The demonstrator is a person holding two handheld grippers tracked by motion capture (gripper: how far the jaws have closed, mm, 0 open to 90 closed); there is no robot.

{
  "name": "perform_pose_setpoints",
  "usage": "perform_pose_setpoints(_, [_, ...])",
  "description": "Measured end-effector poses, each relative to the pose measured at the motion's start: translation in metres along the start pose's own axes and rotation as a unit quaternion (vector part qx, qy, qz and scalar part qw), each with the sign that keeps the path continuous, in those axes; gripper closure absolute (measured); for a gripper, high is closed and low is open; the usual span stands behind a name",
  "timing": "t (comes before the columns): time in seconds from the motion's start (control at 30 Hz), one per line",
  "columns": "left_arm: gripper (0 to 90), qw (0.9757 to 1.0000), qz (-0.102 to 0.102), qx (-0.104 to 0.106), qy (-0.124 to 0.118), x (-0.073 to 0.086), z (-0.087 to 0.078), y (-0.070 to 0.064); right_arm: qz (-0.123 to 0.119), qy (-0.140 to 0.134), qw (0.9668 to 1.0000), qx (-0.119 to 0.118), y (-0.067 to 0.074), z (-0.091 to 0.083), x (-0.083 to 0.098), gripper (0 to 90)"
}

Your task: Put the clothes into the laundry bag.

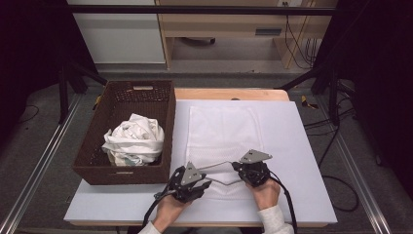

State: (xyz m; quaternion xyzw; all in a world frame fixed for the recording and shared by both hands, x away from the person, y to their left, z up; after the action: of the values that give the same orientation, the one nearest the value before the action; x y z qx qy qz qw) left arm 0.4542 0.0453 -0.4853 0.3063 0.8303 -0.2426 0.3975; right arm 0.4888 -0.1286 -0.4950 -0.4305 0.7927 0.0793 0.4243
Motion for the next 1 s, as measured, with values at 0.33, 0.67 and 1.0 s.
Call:
perform_pose_setpoints(0.33, [54.7, 0.9978, 0.034, -0.044, 0.037, -0.025, 0.054, 0.006, 0.0, -0.016, 0.9998, -0.011, 0.002, -0.007, -0.004, 88.8])
perform_pose_setpoints(0.67, [86.7, 0.9991, 0.031, -0.027, 0.012, -0.026, 0.041, 0.008, -0.009, 0.003, 0.9999, 0.007, 0.004, -0.004, -0.002, 58.5])
perform_pose_setpoints(1.0, [71.1, 0.9998, 0.019, -0.009, -0.006, -0.019, 0.031, 0.007, 0.013, -0.003, 0.9997, -0.018, 0.001, 0.006, -0.001, 88.1])
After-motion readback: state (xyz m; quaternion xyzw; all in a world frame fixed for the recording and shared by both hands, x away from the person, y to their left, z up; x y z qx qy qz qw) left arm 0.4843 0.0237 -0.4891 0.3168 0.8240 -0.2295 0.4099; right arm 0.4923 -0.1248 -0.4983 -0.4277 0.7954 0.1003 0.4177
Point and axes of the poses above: each handheld gripper's, and its own axes: z roughly forward along the jaws, x roughly out of its underside, y roughly to its left, the point moved 6 cm from there along z, roughly forward along the jaws, and after that the axes turned 13 degrees about -z, right-handed, at the moved point
